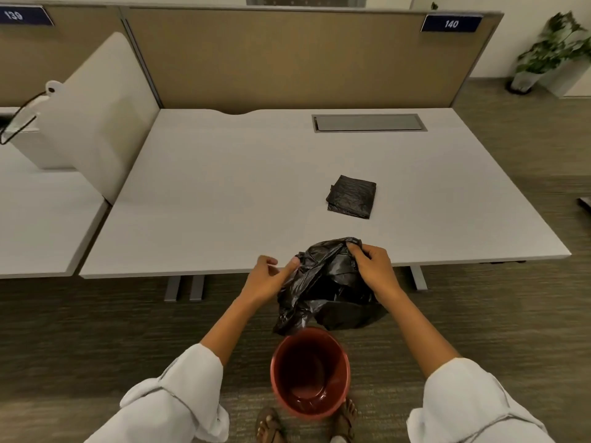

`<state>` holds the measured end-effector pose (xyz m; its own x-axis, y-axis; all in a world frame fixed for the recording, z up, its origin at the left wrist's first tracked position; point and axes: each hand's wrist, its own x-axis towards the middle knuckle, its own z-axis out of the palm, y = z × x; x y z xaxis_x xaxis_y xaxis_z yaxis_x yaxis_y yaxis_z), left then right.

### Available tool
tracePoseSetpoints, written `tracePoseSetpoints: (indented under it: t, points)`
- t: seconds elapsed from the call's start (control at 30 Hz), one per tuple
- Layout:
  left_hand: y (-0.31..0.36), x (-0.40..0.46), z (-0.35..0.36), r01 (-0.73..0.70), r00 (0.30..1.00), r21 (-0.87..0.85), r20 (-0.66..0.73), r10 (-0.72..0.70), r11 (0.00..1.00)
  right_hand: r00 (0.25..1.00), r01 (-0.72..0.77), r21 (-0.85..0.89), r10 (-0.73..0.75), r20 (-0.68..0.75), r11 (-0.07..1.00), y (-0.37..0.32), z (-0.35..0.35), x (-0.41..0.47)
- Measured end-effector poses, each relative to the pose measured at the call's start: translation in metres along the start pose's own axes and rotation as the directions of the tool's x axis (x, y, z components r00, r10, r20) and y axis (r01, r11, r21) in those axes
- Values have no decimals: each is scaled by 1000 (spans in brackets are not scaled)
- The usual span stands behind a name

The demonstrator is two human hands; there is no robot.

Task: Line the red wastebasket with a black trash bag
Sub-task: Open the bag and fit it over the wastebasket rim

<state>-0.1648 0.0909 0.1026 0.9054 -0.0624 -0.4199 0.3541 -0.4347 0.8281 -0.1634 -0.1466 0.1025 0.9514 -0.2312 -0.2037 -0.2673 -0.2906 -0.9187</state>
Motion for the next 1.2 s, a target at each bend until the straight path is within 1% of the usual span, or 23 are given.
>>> tracePoseSetpoints:
  t: [0.03, 0.07, 0.1, 0.13, 0.17, 0.2, 0.23, 0.3, 0.37, 0.43, 0.53, 0.67, 0.7, 0.77, 0.87, 0.93, 1.0, 1.03, 1.1, 1.13, 1.2]
  points:
    - [-1, -3, 2, -71, 989, 10, -131, 71, 997, 1000, -6, 17, 5, 9, 1000, -1, 1, 0]
    - [-2, -6, 4, -160, 953, 40, -255, 165, 986, 1000, -9, 25, 8, 12, 1000, -2, 2, 0]
    - [-2, -8, 6, -248, 907, 87, -328, 263, 965, 1000, -9, 29, 8, 9, 1000, -3, 3, -1]
    - [0, -10, 8, -327, 873, 142, -335, 356, 935, 1000, -7, 25, 7, 6, 1000, -5, 4, -1]
    - [3, -12, 10, -402, 852, 182, -284, 439, 897, 1000, -7, 19, 7, 6, 1000, -8, 4, -2]
    - [6, -15, 12, -453, 849, 202, -200, 489, 868, 1000, -2, 10, 2, 8, 1000, -11, 5, -3]
    - [9, -17, 16, -478, 855, 212, -108, 507, 852, 1000, 7, -4, -7, 16, 1000, -14, 6, -4]
    - [12, -18, 23, -473, 878, 205, 33, 477, 857, 999, 35, -35, -34, 36, 999, -16, 8, -5]
    - [13, -18, 29, -439, 899, 152, 69, 434, 886, 998, 50, -62, -47, 43, 997, -15, 7, -5]
    - [14, -19, 30, -368, 929, 64, 49, 366, 927, 997, 55, -93, -50, 58, 994, -13, 4, -6]
    - [13, -22, 28, -272, 961, -83, 32, 275, 959, 998, 65, -216, -59, 35, 974, -4, -2, -9]
    - [13, -30, 32, -194, 981, -269, -26, 194, 943, 987, 27, -312, -76, -145, 950, 6, -8, -24]
    - [11, -32, 35, -173, 985, -289, -46, 167, 941, 983, 24, -320, -81, -164, 947, 8, -9, -30]
    - [8, -36, 41, -156, 987, -317, -77, 138, 935, 987, 57, -329, -102, -122, 943, 12, -9, -44]
    - [3, -41, 50, -197, 978, -336, -137, 159, 921, 992, 128, -347, -125, 30, 929, 20, -7, -60]
    - [0, -42, 55, -219, 970, -340, -177, 166, 915, 982, 135, -341, -80, 171, 930, 26, -7, -62]
    - [-3, -42, 57, -217, 968, -354, -195, 156, 910, 959, 92, -294, -4, 285, 951, 34, -10, -58]
    - [-6, -41, 56, -206, 971, -349, -192, 146, 914, 955, 58, -262, 23, 295, 963, 39, -13, -57]
    - [-11, -41, 52, -174, 978, -306, -167, 127, 936, 968, -5, -188, 52, 247, 982, 47, -17, -54]
    - [-14, -40, 49, -153, 982, -286, -152, 113, 946, 977, -19, -169, 54, 207, 985, 50, -19, -52]
    - [-23, -36, 45, -100, 989, -269, -130, 67, 958, 990, 9, -183, 17, 140, 983, 55, -22, -49]
